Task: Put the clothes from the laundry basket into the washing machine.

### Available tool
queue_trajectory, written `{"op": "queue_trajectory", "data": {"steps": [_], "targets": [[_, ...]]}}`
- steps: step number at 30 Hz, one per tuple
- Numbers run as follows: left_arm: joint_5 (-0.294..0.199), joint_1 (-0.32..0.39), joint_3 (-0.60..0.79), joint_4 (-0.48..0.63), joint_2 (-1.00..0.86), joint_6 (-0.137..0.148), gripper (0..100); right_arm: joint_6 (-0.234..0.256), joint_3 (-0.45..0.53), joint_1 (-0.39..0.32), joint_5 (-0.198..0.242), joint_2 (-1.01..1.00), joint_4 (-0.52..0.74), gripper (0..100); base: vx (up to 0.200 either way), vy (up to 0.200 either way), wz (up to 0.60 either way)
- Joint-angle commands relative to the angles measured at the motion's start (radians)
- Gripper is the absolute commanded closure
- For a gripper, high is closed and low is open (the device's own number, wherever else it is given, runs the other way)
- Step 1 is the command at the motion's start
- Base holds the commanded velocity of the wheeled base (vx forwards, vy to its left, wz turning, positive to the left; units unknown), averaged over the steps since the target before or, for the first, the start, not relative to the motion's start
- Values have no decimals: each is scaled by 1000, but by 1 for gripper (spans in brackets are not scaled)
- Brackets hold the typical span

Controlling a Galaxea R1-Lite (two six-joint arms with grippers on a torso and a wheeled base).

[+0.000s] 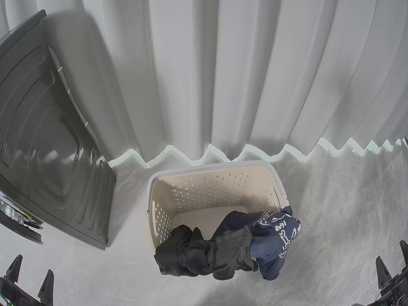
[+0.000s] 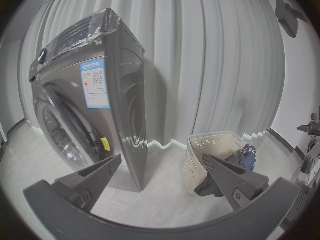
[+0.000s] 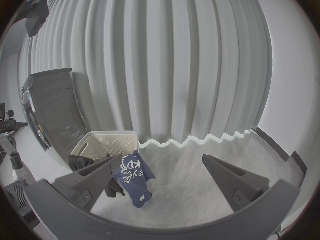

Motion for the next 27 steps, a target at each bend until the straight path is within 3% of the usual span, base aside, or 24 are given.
{"op": "queue_trajectory", "data": {"steps": [1, 18, 27], "targets": [[0, 0, 15, 0, -17, 0, 0, 0, 18, 0, 1, -18, 0, 0, -200, 0, 0], [0, 0, 15, 0, -17, 0, 0, 0, 18, 0, 1, -18, 0, 0, -200, 0, 0], [0, 0, 15, 0, -17, 0, 0, 0, 18, 0, 1, -18, 0, 0, 0, 0, 0]]}}
